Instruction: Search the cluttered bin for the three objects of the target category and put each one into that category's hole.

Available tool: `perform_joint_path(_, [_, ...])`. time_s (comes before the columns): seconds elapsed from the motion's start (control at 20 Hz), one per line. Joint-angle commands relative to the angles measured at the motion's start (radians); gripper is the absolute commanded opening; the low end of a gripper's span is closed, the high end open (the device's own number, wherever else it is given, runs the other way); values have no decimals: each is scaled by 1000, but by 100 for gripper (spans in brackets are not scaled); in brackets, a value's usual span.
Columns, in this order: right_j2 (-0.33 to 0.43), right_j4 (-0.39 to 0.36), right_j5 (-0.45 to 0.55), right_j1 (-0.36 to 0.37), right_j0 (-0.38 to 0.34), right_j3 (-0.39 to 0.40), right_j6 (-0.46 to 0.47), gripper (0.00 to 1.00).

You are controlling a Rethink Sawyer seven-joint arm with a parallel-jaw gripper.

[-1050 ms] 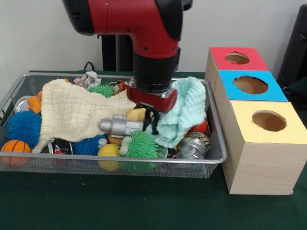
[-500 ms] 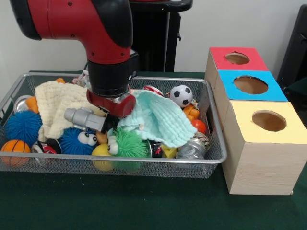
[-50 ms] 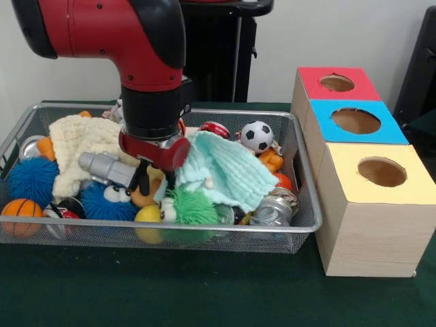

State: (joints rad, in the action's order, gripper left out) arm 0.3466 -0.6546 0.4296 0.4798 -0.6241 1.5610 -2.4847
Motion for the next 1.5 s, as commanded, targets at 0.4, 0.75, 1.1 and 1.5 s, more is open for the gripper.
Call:
perform_joint_path(0.4, [-163,-189,-268,-130,202,74,-72,100])
perform_joint_path(0.75, [-183,-166,-355,-104,216,214,-41,100])
perform_joint_path(1.1, [-188,-169,-385,-18,153,329,10,100])
perform_joint_path(1.5, [-121,-158,-335,114,59,449,71,100])
